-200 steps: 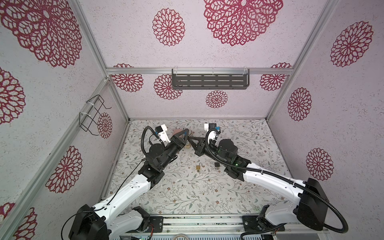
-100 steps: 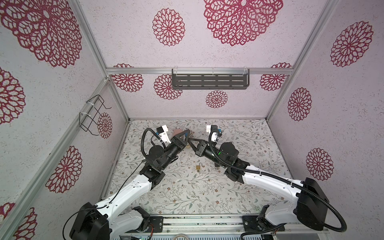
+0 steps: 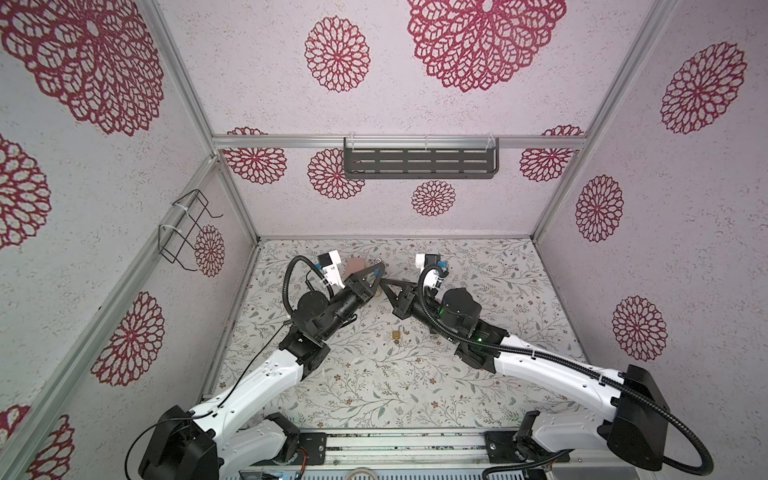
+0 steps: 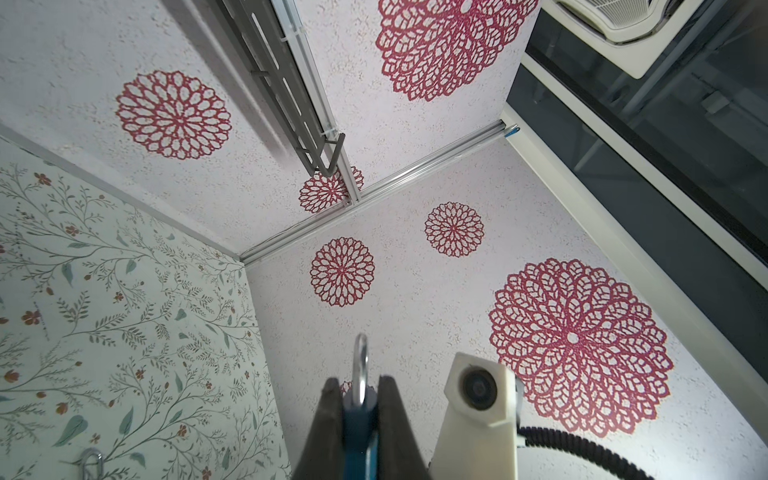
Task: Unlock with the key
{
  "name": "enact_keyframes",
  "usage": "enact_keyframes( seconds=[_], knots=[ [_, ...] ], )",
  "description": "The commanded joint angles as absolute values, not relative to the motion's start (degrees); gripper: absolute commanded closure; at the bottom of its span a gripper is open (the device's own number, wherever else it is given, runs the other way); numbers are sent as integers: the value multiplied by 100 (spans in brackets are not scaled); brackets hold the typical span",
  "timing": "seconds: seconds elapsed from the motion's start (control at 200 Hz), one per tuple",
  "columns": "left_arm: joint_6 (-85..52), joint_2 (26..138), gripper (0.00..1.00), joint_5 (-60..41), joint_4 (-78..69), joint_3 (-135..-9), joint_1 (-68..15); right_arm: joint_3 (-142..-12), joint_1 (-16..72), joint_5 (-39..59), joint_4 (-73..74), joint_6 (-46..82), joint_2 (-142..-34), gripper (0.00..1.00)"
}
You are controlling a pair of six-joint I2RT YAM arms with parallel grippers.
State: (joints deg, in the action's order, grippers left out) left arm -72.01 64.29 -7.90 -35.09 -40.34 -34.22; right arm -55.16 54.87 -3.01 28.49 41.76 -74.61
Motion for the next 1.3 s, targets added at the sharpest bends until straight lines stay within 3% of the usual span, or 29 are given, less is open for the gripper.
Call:
enact_keyframes(
  seconds=[0.0,0.435,0.73,0.855,0.931,1.001,1.296],
  knots=[
    [-7107,6295,100,-997,-3290,-3991,-3463,-5593,5382,-905,3015,3434,-7217,100],
    [-7024,6178,100,-1412,-3171,-4039,-3248,-5793,5226,-291,2587,3279,-6983,100],
    [-7109,6153,100,-1174,-3906,-3790,-3241,-5805,5099,17,2610,3578,-6877,100],
    [-7082,6192,100,-1010,-4144,-3754,-3253,-5646,5072,145,2876,3838,-6806,81],
    [-7080,6248,100,-937,-4391,-3716,-3269,-5565,5037,272,3042,4031,-6787,78],
    [-7075,6333,100,-914,-4597,-3717,-3279,-5481,4974,433,3311,4212,-6786,69],
    [-7198,6646,100,-826,-5305,-3709,-3358,-5436,4887,768,3598,4821,-7151,64]
  ],
)
